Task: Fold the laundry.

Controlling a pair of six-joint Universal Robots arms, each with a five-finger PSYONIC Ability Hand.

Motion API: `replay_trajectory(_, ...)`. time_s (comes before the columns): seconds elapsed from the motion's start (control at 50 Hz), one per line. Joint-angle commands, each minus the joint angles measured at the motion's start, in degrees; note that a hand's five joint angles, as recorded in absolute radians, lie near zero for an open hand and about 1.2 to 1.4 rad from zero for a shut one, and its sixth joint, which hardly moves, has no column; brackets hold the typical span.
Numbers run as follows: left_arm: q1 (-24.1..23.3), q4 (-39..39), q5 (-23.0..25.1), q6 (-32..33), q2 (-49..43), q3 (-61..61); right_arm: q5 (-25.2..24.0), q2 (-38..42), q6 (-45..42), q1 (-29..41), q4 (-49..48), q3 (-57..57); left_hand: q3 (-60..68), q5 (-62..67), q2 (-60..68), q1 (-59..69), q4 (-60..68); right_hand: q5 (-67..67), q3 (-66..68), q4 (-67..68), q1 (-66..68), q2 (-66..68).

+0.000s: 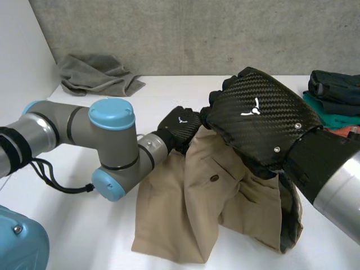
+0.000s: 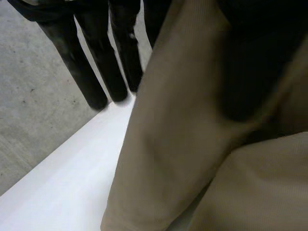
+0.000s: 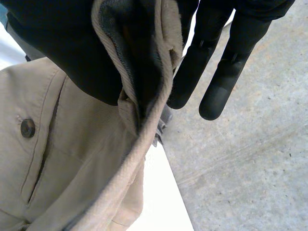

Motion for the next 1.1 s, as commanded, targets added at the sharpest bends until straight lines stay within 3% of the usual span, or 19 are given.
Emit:
replay_trajectory(0.02, 0.16, 3.3, -8.15, 0.49, 2.77, -0.46, 2.59, 0.21, 0.36, -4.19, 0.4, -0.69, 36.14, 36.13, 34.48, 30.07, 35.68, 14.87, 11.76, 11.22, 16.29, 12.56)
replay_trajectory(0.04, 0.51, 3.21, -11.65, 0.75, 5.39, -1.68, 3.04, 0.48, 0.36, -5.69, 0.4, -0.77, 36.14, 36.13, 34.48, 30.07, 35.68, 14.87, 11.76, 11.22, 16.29, 12.56)
replay_trajectory(0.1, 2.61, 2.86, -15.97, 1.45, 12.15, -6.76, 4.27, 3.63, 0.35, -11.4, 0.49, -1.82, 36.14, 36.13, 34.48, 30.07, 35.68, 14.87, 11.76, 11.22, 16.29, 12.56)
replay_trajectory(0.26, 5.35, 1.72, -15.99, 4.09, 31.93, -25.39, 6.03, 15.24, 0.53, -13.18, 0.67, -6.84, 36.14, 36.13, 34.48, 30.07, 35.68, 14.87, 11.76, 11.22, 16.29, 12.56)
replay_trajectory(0.38, 5.09, -1.18, -15.99, 4.97, 38.81, -33.51, 7.17, 21.64, 0.44, -13.0, 0.67, -9.03, 36.14, 36.13, 34.48, 30.07, 35.68, 14.87, 11.76, 11.22, 16.29, 12.56)
replay_trajectory(0.5, 4.74, -2.06, -16.78, 6.2, 34.79, -33.52, 7.61, 29.73, 0.18, -12.91, 0.06, -13.42, 36.14, 36.13, 34.48, 30.07, 35.68, 14.87, 11.76, 11.22, 16.29, 12.56)
replay_trajectory(0.62, 5.09, -1.89, -20.2, 14.54, 20.11, -18.16, 10.86, 36.86, -0.17, -11.6, -3.54, -21.07, 36.14, 36.13, 34.48, 30.07, 35.68, 14.87, 11.76, 11.22, 16.29, 12.56)
replay_trajectory(0.74, 5.53, 6.01, -23.38, 24.3, 11.22, 5.04, 17.63, 42.32, -0.35, -10.54, -24.08, -30.74, 36.14, 36.13, 34.48, 30.07, 35.68, 14.87, 11.76, 11.22, 16.29, 12.56)
replay_trajectory(0.76, 5.53, 8.46, -23.29, 25.0, 10.61, 6.9, 18.33, 42.41, -0.35, -10.54, -33.17, -31.79, 36.14, 36.13, 34.48, 30.07, 35.68, 14.87, 11.76, 11.22, 16.29, 12.56)
replay_trajectory(0.82, 6.4, 20.76, -23.64, 25.36, 9.9, 13.15, 19.12, 41.79, -0.26, -10.54, -47.89, -31.89, 36.14, 36.13, 34.48, 30.07, 35.68, 14.87, 11.76, 11.22, 16.29, 12.56)
replay_trajectory(0.84, 6.58, 23.92, -23.64, 25.28, 10.07, 13.42, 18.87, 41.18, -0.17, -10.45, -56.81, -31.19, 36.14, 36.13, 34.48, 30.07, 35.68, 14.87, 11.76, 11.22, 16.29, 12.56)
replay_trajectory(0.9, 6.49, 33.43, -23.73, 25.19, 11.13, 13.25, 19.3, 39.69, -0.26, -10.45, -64.79, -29.87, 36.14, 36.13, 34.48, 30.07, 35.68, 14.87, 11.76, 11.22, 16.29, 12.56)
replay_trajectory(0.98, 5.7, 34.07, -23.64, 24.31, 13.32, 8.69, 18.51, 38.28, 0.44, -10.1, -63.15, -27.94, 36.14, 36.13, 34.48, 30.07, 35.68, 14.87, 11.76, 11.22, 16.29, 12.56)
replay_trajectory(1.1, 5.7, 32.22, -23.38, 18.95, 20.18, -7.13, 16.84, 36.61, 0.44, -9.05, -50.76, -22.58, 36.14, 36.13, 34.48, 30.07, 35.68, 14.87, 11.76, 11.22, 16.29, 12.56)
